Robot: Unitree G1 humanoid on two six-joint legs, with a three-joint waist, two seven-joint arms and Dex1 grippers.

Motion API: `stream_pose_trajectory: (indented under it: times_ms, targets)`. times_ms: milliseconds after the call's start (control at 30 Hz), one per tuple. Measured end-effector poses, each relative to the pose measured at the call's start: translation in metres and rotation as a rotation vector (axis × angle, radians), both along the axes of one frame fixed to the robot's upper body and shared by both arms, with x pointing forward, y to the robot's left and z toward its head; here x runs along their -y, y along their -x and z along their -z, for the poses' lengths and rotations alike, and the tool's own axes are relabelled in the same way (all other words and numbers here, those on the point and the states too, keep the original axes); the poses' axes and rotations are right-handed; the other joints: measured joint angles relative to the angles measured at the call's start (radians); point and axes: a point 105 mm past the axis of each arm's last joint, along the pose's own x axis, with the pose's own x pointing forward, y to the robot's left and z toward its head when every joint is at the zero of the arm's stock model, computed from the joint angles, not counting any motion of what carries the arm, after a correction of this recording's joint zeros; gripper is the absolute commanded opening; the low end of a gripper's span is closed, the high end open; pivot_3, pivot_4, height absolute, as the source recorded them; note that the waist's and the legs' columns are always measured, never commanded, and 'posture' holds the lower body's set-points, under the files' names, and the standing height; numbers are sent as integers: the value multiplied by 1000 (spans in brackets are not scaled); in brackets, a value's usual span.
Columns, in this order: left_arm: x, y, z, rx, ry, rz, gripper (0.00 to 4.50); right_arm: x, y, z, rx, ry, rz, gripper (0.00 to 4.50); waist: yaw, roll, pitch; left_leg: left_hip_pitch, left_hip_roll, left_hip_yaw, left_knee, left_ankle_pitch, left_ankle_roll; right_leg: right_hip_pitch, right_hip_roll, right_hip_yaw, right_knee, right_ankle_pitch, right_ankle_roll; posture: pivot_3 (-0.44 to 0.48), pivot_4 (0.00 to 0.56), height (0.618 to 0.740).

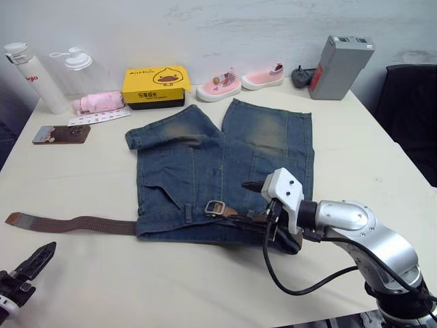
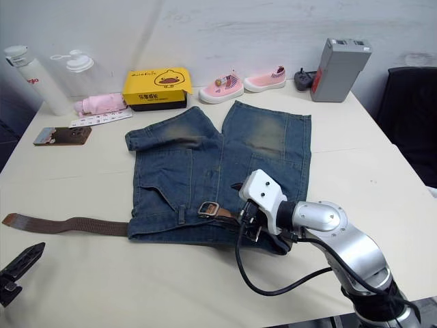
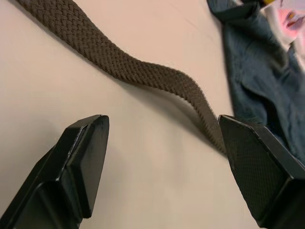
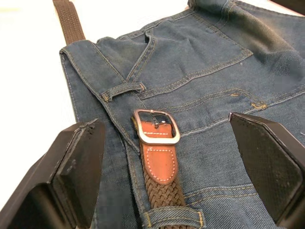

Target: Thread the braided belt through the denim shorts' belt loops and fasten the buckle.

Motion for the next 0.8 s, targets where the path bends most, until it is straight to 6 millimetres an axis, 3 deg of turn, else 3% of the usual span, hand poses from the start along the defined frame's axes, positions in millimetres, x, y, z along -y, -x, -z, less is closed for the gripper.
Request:
stream_pose_trajectory:
  times_ms: [100,167,200,433,667,767,800]
  targets:
    - [0,-19,3,31,94,-24,4012,-1,-2,-2,24,-1,6,4408,0,1,-1,0,0,-1,0,2,3,1,2,-1,1,0,-1,0,150,706]
    - [1,-42,24,-26,196,-99,4012,-1,-5,-5,38,0,11,4408,-2,2,-2,0,-1,1,0,3,4,1,3,-1,3,0,0,0,150,706]
    - [0,-50,24,-28,209,-126,4012,0,-6,-4,40,0,18,4408,-1,0,-3,1,-1,1,0,3,4,1,3,-1,7,0,0,0,150,706]
    - [0,-81,29,-76,304,-209,4012,-2,-9,-9,62,-25,40,4408,9,12,-6,2,-3,3,1,5,2,1,2,0,8,0,0,0,150,706]
    - [2,-109,28,-106,301,-240,4012,-1,-11,-11,75,-27,62,4408,25,15,-7,2,-4,4,1,6,2,0,1,0,9,0,0,0,150,706]
    - [2,-109,32,-131,297,-258,3191,-1,-13,-12,80,-33,73,4500,25,17,-8,2,-4,4,1,7,2,0,1,1,9,0,0,0,150,706]
    - [1,-108,35,-146,293,-269,2707,0,-13,-13,82,-39,82,4500,25,17,-8,3,-4,5,1,7,2,0,2,1,9,0,0,0,150,706]
